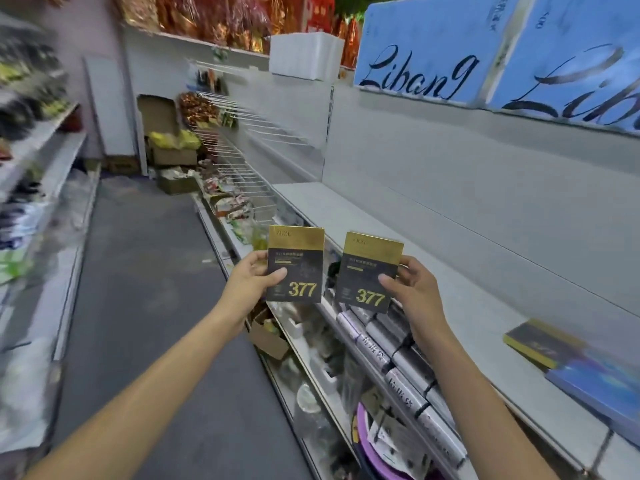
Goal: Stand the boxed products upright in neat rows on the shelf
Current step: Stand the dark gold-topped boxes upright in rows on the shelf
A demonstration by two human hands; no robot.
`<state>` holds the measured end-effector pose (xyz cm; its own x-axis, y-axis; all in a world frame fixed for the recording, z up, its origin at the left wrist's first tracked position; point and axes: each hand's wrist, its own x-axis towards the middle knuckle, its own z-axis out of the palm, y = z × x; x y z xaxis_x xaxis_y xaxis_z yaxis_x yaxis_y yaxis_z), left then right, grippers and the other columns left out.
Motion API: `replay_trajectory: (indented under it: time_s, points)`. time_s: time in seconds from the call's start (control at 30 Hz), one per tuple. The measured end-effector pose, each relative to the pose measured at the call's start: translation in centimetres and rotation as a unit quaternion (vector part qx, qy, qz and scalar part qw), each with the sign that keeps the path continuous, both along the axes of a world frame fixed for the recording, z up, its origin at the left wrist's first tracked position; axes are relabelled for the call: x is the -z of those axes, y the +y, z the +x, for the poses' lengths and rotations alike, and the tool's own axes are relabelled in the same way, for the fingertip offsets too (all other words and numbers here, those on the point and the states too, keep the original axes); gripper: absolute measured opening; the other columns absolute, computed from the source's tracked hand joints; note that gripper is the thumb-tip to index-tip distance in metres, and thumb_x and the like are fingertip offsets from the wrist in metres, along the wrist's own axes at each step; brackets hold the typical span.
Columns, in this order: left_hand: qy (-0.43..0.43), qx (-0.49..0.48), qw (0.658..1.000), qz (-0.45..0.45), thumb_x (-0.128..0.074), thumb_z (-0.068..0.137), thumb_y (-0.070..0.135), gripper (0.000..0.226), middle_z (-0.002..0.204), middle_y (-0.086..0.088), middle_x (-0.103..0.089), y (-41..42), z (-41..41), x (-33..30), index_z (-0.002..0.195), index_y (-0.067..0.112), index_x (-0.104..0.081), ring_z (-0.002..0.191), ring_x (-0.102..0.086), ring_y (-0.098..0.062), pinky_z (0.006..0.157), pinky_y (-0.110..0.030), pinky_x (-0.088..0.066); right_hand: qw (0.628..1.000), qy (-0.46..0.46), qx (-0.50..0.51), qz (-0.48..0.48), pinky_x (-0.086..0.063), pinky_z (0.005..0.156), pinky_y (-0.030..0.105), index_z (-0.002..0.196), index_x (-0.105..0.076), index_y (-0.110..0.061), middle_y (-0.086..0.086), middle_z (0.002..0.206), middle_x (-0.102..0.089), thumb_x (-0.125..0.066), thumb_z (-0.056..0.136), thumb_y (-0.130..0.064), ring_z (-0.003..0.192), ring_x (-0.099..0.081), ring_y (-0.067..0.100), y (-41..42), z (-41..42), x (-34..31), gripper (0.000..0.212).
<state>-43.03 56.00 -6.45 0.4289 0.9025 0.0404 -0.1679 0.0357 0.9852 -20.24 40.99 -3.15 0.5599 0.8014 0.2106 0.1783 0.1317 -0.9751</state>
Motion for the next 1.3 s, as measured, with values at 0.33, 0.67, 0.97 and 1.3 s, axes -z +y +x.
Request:
replay_trajectory:
  time_s: [0.33,0.67,0.97,1.3]
  points:
    - [-0.007,-0.053,0.999,0.008,-0.067,0.094,0.006,0.035,0.102,-0.001,-0.079,11.0,1.6,-0.2,0.126,0.011,-0.056,0.090,-0.077,-0.021,0.075,-0.032,-0.060,0.999,-0.009,-0.035,-0.004,-0.055,0.066,0.016,0.124,-0.061,-0.004,0.008,0.113,-0.073,-0.064,0.091,0.005,0.085,-0.073,0.006,13.9,2.8,0.1,0.035]
    - [-0.017,-0.028,0.999,0.005,-0.069,0.093,0.014,0.046,0.108,-0.005,-0.078,23.1,0.8,0.7,0.135,0.012,-0.052,0.098,-0.075,-0.023,0.086,-0.035,-0.058,1.000,-0.006,-0.002,0.005,-0.057,0.070,0.020,0.123,-0.062,-0.012,0.000,0.109,-0.076,-0.065,0.093,-0.003,0.091,-0.075,0.013,24.7,0.7,0.7,0.032]
    - [0.005,0.049,0.999,0.008,-0.065,0.096,0.007,0.041,0.117,-0.010,-0.074,34.5,0.8,0.9,0.134,0.012,-0.051,0.105,-0.072,-0.025,0.085,-0.032,-0.060,0.996,0.022,0.083,0.022,-0.055,0.063,0.014,0.122,-0.062,-0.013,-0.001,0.109,-0.074,-0.065,0.094,-0.004,0.085,-0.074,0.007,31.8,-1.4,1.1,0.030]
    - [0.004,0.105,0.994,-0.001,-0.064,0.096,0.008,0.036,0.105,0.002,-0.078,43.1,6.3,2.1,0.129,0.018,-0.054,0.088,-0.075,-0.007,0.068,-0.017,-0.057,0.991,0.004,0.133,0.008,-0.057,0.077,0.023,0.123,-0.064,-0.014,-0.002,0.108,-0.077,-0.069,0.092,-0.007,0.097,-0.074,0.018,38.9,2.8,2.3,0.033]
